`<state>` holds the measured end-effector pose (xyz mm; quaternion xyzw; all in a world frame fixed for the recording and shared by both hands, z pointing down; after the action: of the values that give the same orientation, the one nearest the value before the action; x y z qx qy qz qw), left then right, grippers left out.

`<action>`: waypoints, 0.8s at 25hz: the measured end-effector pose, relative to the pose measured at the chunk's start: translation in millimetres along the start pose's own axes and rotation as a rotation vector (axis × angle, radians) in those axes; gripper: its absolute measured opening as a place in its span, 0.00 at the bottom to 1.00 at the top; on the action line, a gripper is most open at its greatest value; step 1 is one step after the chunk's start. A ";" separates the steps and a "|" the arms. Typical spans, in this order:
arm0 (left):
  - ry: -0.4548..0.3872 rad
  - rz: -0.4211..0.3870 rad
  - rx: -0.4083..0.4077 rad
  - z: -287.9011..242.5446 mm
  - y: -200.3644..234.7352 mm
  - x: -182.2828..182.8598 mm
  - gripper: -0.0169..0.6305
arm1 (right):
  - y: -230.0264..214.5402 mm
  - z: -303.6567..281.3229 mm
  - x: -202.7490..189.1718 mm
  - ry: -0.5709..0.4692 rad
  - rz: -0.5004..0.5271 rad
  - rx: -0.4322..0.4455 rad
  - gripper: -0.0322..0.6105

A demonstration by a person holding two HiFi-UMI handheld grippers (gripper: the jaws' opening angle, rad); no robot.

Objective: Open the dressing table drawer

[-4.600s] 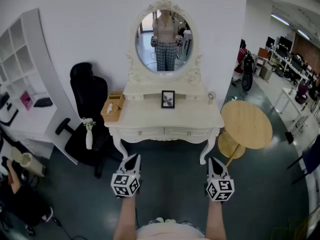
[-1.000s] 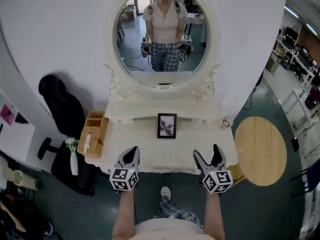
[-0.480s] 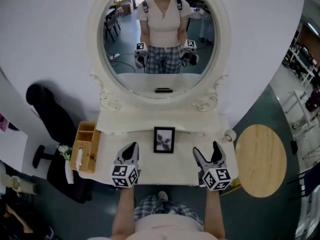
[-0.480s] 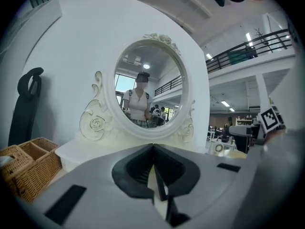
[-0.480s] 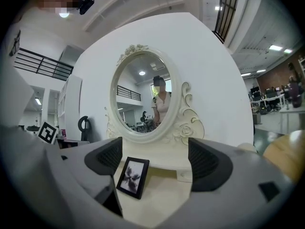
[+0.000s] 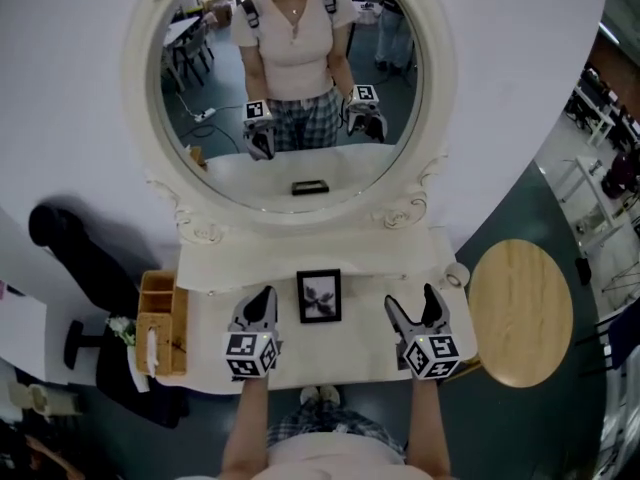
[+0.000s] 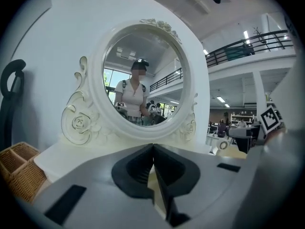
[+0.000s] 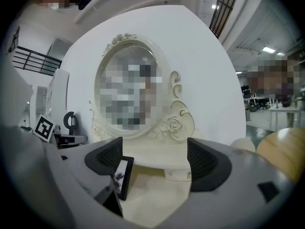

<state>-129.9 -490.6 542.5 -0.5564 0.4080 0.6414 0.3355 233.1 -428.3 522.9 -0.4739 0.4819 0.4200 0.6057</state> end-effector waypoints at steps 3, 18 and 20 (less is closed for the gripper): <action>0.023 0.016 -0.003 -9.9 -0.3 -8.8 0.07 | -7.3 -6.7 -12.0 0.031 -0.002 -0.024 0.71; 0.115 0.069 0.032 -29.5 -15.7 -80.4 0.07 | -64.1 -34.8 -97.6 0.200 -0.011 -0.135 0.51; 0.116 0.072 0.038 -32.7 -16.1 -86.0 0.07 | -72.0 -40.5 -107.6 0.224 -0.012 -0.153 0.48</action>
<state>-87.9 -510.8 623.5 -0.5709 0.4587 0.6120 0.2985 275.4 -487.8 637.2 -0.5653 0.5102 0.3964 0.5129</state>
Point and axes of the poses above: the fingertips, and each gripper's own axes: z backward along the fingers, y to its left, x out of its top, the point moved 10 cm from there along z, backward along the fingers, and after that the axes turned 15 degrees about -y, right-handed, at the moved point
